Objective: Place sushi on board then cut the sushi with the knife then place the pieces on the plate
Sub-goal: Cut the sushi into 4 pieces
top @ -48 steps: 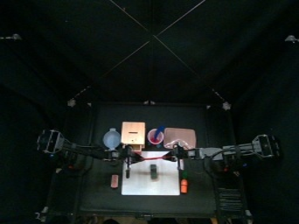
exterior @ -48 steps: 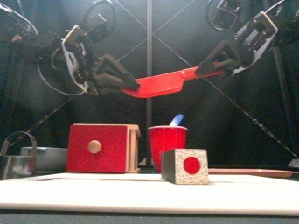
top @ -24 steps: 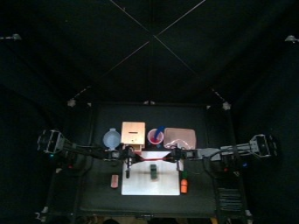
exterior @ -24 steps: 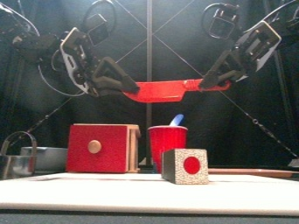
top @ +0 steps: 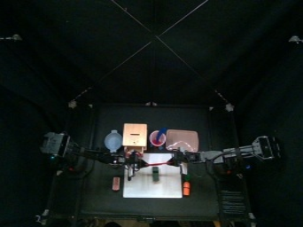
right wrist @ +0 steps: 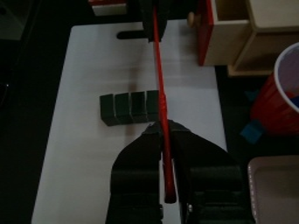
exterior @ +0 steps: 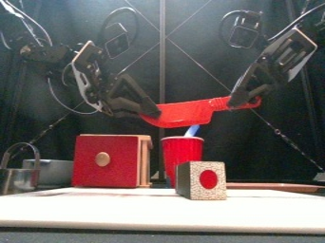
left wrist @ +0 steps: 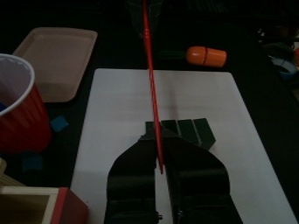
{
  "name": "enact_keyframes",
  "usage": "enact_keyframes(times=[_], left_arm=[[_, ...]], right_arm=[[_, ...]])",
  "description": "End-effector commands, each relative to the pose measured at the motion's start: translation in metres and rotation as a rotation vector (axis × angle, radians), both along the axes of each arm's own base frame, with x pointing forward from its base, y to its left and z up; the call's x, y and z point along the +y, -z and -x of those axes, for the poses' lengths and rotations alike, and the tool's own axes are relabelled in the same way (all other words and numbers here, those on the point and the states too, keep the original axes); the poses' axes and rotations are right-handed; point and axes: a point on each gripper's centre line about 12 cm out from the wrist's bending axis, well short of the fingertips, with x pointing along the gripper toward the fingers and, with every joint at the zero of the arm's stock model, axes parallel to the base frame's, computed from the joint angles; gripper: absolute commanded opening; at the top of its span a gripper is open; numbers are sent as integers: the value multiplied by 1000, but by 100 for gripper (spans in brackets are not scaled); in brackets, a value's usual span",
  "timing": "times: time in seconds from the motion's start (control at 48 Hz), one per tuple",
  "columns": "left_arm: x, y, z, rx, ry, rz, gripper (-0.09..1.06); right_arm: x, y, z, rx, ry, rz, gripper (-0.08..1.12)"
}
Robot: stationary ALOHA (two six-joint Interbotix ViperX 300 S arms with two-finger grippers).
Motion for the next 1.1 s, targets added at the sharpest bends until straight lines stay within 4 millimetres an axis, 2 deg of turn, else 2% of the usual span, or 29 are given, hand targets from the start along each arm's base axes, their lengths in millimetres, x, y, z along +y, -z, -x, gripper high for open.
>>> enact_keyframes(times=[0.021,0.188,0.312,0.5,0.771,1.104], left_arm=[[-14,-9,-6,-32,38,0,36],[-18,6,-8,10,40,4,36],[-21,8,-12,14,42,8,36],[-22,22,-14,50,40,4,36],[-19,24,-17,53,36,-1,36],[-21,28,-16,75,44,-4,36]], right_arm=[[-1,6,3,35,8,-8,32],[3,17,1,78,-5,-8,32],[7,26,-3,112,-19,-4,32],[9,40,-9,161,-28,1,32],[6,39,-15,159,-27,13,32],[11,44,-10,179,-36,5,32]])
